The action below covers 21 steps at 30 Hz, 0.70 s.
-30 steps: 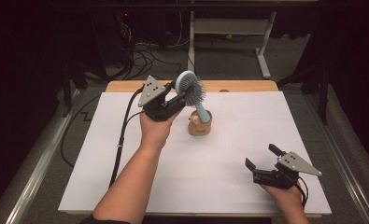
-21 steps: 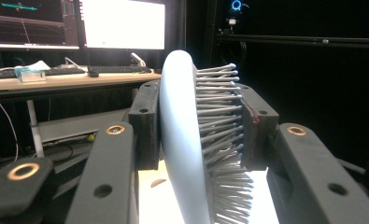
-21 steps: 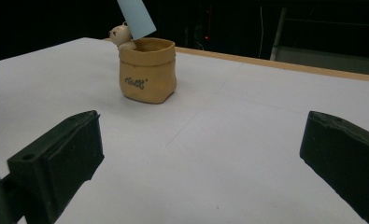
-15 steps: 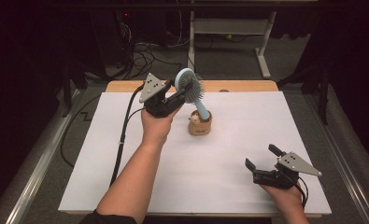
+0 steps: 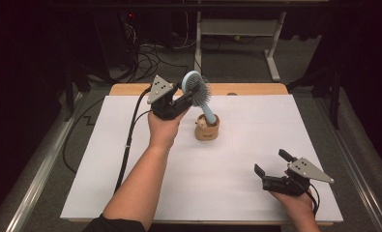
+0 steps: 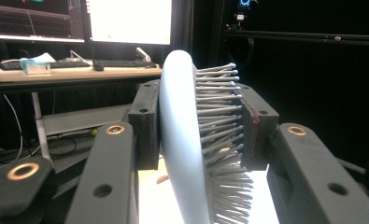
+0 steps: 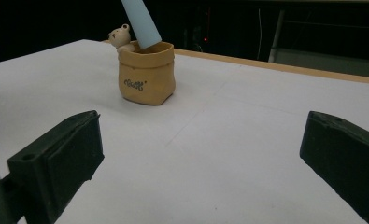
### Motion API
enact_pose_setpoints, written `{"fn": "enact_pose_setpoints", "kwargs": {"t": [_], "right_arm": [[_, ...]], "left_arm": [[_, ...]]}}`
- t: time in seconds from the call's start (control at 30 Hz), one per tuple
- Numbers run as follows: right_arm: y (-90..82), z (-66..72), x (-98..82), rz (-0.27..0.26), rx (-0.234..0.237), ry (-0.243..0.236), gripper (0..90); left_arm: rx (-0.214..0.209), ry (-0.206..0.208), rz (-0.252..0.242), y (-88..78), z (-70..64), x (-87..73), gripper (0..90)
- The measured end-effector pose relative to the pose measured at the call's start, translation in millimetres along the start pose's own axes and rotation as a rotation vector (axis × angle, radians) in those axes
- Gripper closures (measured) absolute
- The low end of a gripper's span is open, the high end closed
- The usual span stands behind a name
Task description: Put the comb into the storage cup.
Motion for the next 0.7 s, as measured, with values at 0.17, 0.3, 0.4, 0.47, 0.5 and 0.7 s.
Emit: {"fn": "enact_pose_setpoints", "kwargs": {"t": [0.17,0.3,0.4,0.47,0.5,0.7], "right_arm": [[-0.1,-0.4,0.1,-0.002,0.0,-0.002,0.0],[-0.1,-0.5,0.0,-0.002,0.0,0.002,0.0],[0.0,-0.4,0.1,-0.003,0.002,-0.002,0.0],[-0.1,-0.5,-0.2,0.0,0.0,0.004,0.0],[-0.3,-0.6,-0.3,0.003,0.0,0.004,0.0],[-0.4,-0.6,-0.6,0.003,0.001,0.003,0.0]], "left_arm": [[0.005,0.005,0.011,3.1,0.1,-3.2,58.1],[0.013,0.004,0.02,4.9,1.0,-5.9,58.1],[0.014,0.005,0.03,6.5,1.7,-9.3,58.0],[0.015,0.004,0.036,7.6,2.2,-11.5,58.0],[0.013,0.001,0.039,8.1,2.3,-12.5,58.0],[0.021,-0.001,0.045,11.2,4.4,-17.2,58.0]]}}
Point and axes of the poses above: each handheld gripper's, and its own axes: y roughly forward along the jaws, x roughly out of its top, z roughly to its left, the point moved 5 cm from there along y, roughly forward along the jaws
